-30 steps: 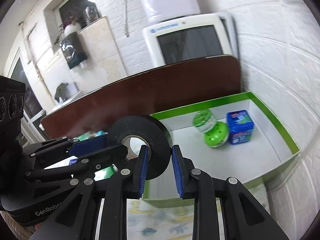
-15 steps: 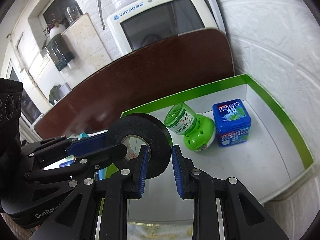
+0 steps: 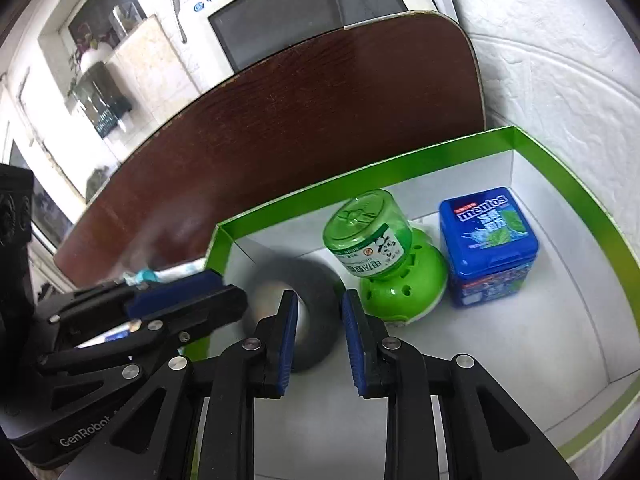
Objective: Organize rigid objects
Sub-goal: 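Carry the tape roll into the green box and open the right tool, then withdraw the right tool and reach to the small green box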
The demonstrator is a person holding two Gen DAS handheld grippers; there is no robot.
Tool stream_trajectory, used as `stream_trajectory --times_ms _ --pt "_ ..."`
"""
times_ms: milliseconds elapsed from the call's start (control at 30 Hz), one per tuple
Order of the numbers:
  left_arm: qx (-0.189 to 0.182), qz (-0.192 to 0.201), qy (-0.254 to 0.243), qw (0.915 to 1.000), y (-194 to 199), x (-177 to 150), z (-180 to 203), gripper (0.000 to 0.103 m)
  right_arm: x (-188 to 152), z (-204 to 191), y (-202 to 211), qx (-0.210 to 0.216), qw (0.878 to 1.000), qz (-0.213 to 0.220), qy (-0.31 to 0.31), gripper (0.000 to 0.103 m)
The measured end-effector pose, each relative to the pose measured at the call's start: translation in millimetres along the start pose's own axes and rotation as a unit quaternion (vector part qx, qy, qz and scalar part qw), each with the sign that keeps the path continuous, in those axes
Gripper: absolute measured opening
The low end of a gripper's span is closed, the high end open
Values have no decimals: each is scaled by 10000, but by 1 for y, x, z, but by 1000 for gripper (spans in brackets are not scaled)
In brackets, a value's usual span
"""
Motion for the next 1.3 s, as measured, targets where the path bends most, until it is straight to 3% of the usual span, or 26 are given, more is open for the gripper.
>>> stream_trajectory --times_ms 367,500,633,800,933,1100,1133,1233,1300 --pt "272 42 -44 9996 24 -16 -8 20 -2 -14 21 -12 9997 234 79 26" --pt "547 154 179 9982 51 -30 -30 26 -8 -31 29 98 9995 237 189 26" --pt "970 229 522 9936 84 -56 -60 41 -16 -60 33 330 9984 217 394 26" --pt "1266 219 984 9868 113 -95 -95 44 -40 -110 28 763 9937 -50 822 26" --pt "1145 106 1186 9863 121 -130 -103 44 -72 -137 8 851 9895 -502 1054 26" --pt "786 -279 874 9927 103 -165 -83 44 -110 -132 -22 811 9892 -1078 580 26" --pt "699 -383 839 9933 95 -170 -80 44 -115 -130 -27 770 9892 -1152 475 28" --pt "354 -490 893 9942 79 -178 -73 44 -123 -122 -35 625 9902 -1229 219 48" --pt "235 -474 955 9940 72 -179 -71 44 -124 -120 -38 634 9902 -1243 53 50"
Point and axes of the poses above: each gripper's, at about its wrist camera, not at the fingertips, and y roughly against the way its jaws point, z to its right, x to its top, the point moved 4 cm from there along -y, roughly the way its jaws point, and after that the axes turned 10 degrees about -y, right-handed, at the moved point
